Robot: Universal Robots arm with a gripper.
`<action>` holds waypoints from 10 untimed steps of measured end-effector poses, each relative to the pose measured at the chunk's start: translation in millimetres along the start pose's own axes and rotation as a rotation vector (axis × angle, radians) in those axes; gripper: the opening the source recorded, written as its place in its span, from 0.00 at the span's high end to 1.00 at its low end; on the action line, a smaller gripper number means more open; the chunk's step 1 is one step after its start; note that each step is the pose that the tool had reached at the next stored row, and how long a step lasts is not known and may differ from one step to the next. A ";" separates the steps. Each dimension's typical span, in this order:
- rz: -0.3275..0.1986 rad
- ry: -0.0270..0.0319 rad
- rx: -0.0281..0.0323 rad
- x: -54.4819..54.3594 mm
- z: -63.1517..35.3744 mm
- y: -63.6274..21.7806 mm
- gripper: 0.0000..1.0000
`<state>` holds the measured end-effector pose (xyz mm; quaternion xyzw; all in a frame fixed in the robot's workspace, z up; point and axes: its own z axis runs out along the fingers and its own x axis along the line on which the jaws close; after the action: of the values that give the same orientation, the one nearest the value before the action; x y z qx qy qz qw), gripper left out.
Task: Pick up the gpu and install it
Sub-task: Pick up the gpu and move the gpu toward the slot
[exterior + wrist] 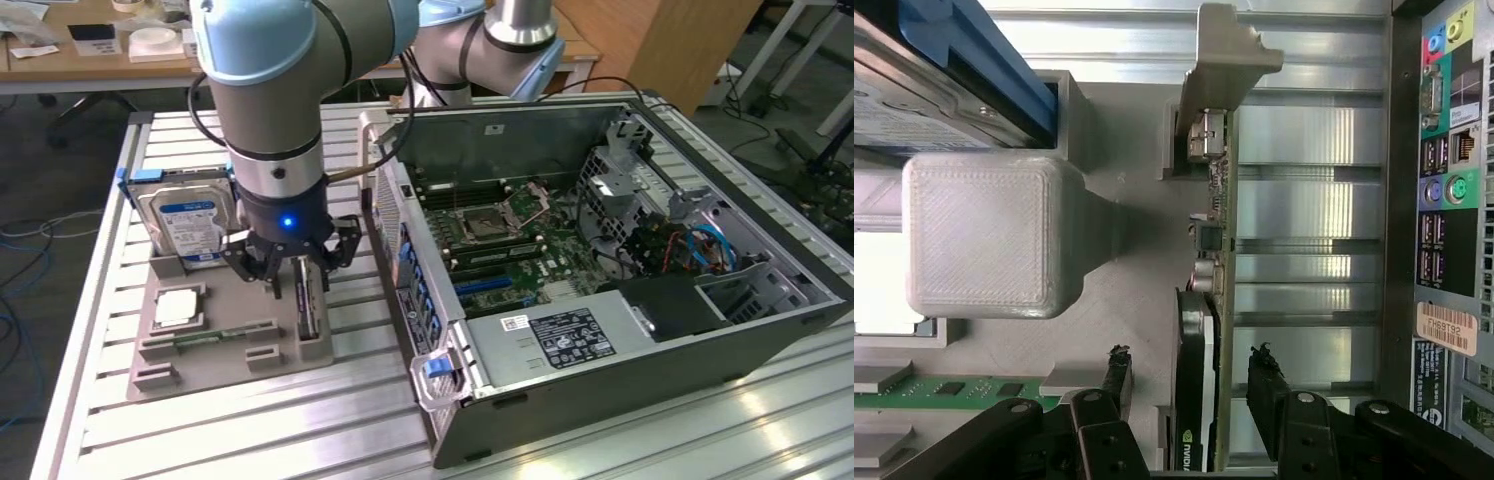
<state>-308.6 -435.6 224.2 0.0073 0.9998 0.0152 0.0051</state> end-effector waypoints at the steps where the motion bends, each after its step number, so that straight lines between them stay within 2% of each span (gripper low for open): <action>1: 0.000 0.0001 0.0042 0.1 1.1 -0.1 0.41; 7: 0.000 -0.0001 0.0248 0.2 8.3 -0.2 0.41; 10: 0.000 -0.0001 0.0261 0.2 8.3 -0.2 0.41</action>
<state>-308.7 -435.6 215.9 0.0073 1.0000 0.0021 0.0050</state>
